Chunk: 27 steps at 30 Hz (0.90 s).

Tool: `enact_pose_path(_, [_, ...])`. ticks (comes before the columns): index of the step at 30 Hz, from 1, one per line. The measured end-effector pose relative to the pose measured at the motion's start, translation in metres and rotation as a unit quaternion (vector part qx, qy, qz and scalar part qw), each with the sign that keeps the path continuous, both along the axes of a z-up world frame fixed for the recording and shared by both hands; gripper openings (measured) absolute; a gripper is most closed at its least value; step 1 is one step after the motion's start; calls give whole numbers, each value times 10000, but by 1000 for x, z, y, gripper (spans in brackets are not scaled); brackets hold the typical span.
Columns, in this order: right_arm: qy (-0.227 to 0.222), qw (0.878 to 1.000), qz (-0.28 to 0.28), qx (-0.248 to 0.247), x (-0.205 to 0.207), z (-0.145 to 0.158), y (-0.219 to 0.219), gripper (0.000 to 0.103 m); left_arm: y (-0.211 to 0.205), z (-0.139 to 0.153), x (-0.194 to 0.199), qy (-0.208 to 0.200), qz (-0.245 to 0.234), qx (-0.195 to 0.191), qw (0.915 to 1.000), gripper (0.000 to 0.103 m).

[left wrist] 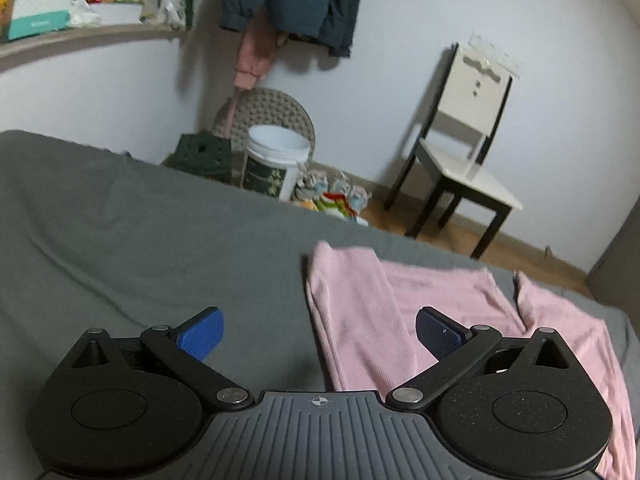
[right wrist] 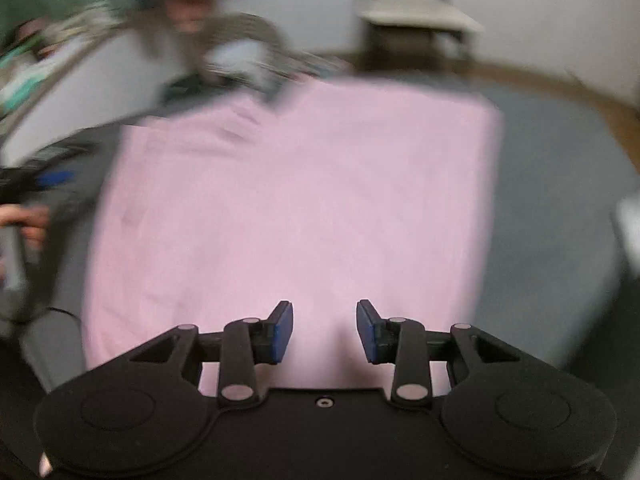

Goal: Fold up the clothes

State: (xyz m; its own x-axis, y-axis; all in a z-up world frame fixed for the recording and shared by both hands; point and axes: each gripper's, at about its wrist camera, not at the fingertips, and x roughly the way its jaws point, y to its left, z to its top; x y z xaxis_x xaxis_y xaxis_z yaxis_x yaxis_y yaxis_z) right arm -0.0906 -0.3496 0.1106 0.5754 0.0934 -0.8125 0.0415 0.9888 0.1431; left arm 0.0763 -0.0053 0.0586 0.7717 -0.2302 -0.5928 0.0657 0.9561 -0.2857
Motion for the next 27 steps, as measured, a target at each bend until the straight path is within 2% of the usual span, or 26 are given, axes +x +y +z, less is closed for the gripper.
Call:
enact_pose_path(2, [-280,9983,506,-96,42,13,27,35,-5,-3,1,28,-68,-53,10000,103])
enact_pose_path(4, [-471,9952,804,-287,91,19,51,34,-12,-7,1,-12,-109,104,9999,102])
enact_pose_path(7, [-529,9942,826,-446,163,14,74,31,-22,-9,-2,-145,-172,474,9986,102])
enact_pose_path(9, [-525,9938,801,-564,205,4,87,31,-26,-7,-6,-357,-252,572,9974,102])
enact_pose_path(10, [-538,9927,808,-714,221,-2,94,31,-26,-4,-7,-457,-306,475,9974,102])
enact_pose_path(12, [-558,9898,853,-998,244,-17,103,31,-23,1,-10,-695,-476,-9,9964,102])
enact_pose_path(15, [-563,9888,765,-1152,271,-38,110,31,-24,4,-12,-945,-942,-624,9891,102])
enact_pose_path(18, [-414,9903,605,-1181,283,-57,110,23,-32,-2,-13,-970,-1215,-581,9861,102])
enact_pose_path(21, [-293,9926,547,-1046,287,-70,105,6,-39,-13,-8,-748,-1291,-447,9878,102])
enact_pose_path(27, [-589,9887,304,-1348,289,-68,89,4,-37,-32,2,-194,-1148,-362,9925,102])
